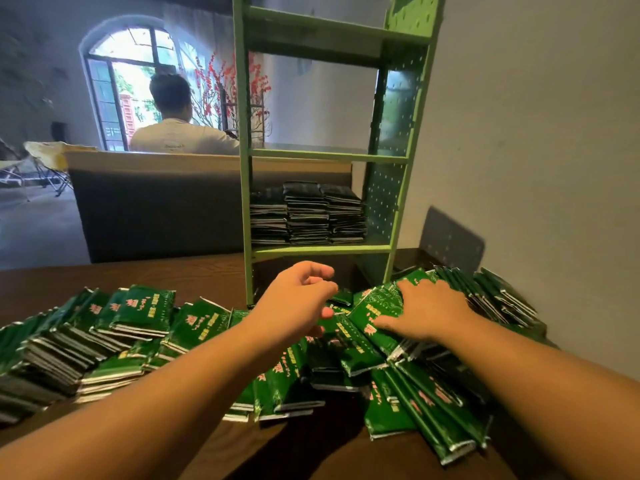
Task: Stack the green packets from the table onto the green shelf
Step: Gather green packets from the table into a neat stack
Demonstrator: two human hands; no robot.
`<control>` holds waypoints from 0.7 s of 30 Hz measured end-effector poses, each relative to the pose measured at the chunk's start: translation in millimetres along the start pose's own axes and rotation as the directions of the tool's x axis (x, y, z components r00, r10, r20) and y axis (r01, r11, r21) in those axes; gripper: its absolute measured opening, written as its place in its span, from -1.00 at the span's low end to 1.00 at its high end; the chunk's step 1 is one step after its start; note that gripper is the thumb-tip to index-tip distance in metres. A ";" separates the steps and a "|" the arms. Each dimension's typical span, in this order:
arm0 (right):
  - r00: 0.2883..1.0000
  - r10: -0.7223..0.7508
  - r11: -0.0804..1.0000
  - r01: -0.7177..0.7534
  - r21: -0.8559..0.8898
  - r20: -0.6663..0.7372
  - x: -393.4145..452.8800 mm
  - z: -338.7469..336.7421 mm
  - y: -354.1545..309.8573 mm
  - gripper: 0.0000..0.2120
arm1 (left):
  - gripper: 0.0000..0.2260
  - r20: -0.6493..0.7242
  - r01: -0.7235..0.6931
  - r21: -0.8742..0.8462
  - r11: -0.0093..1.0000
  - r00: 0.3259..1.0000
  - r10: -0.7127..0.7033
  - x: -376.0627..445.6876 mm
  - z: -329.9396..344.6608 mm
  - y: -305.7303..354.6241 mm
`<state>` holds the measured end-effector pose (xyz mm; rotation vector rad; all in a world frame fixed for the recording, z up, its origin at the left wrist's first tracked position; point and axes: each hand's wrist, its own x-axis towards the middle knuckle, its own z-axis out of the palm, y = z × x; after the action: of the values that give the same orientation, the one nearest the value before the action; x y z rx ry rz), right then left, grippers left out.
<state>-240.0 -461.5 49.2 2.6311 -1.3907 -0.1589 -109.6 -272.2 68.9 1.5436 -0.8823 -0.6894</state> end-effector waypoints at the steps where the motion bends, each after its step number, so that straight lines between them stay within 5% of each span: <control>1: 1.000 0.001 1.000 -0.001 -0.009 -0.003 -1.3 3.6 -0.6 -0.02 | -0.85 -0.001 -0.001 0.010 1.000 1.000 0.001 -1.3 1.5 -0.8; 10: 0.989 0.021 0.994 -0.004 0.111 -0.147 -6.9 11.6 -31.8 -0.41 | -0.83 0.007 0.001 0.034 0.999 1.000 -0.002 -13.0 -1.5 -5.1; 14: 0.993 0.055 0.971 -0.028 0.239 -0.108 -0.9 1.2 -35.3 -0.55 | -0.84 -0.019 0.009 0.040 0.999 1.000 -0.009 -17.0 -14.2 -6.5; 16: 0.998 0.063 0.883 -0.046 0.467 -0.021 2.7 -6.6 -34.4 -0.49 | -0.85 -0.030 0.041 0.031 0.999 0.999 -0.040 -18.2 -20.0 -10.7; 18: 0.996 0.042 0.681 -0.083 0.727 0.074 2.3 -13.5 -37.8 -0.42 | -0.86 -0.046 0.083 0.019 0.996 0.996 -0.082 -18.6 -21.6 -17.5; 21: 0.978 -0.030 0.489 -0.166 0.856 0.207 -10.2 -15.6 -52.6 -0.53 | -0.89 -0.087 0.148 0.045 0.988 0.986 -0.144 -16.6 -17.1 -29.6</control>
<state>-200.5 -422.5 54.7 3.3986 -2.0630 0.4674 -99.8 -247.7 41.5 1.6838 -0.7343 -0.7060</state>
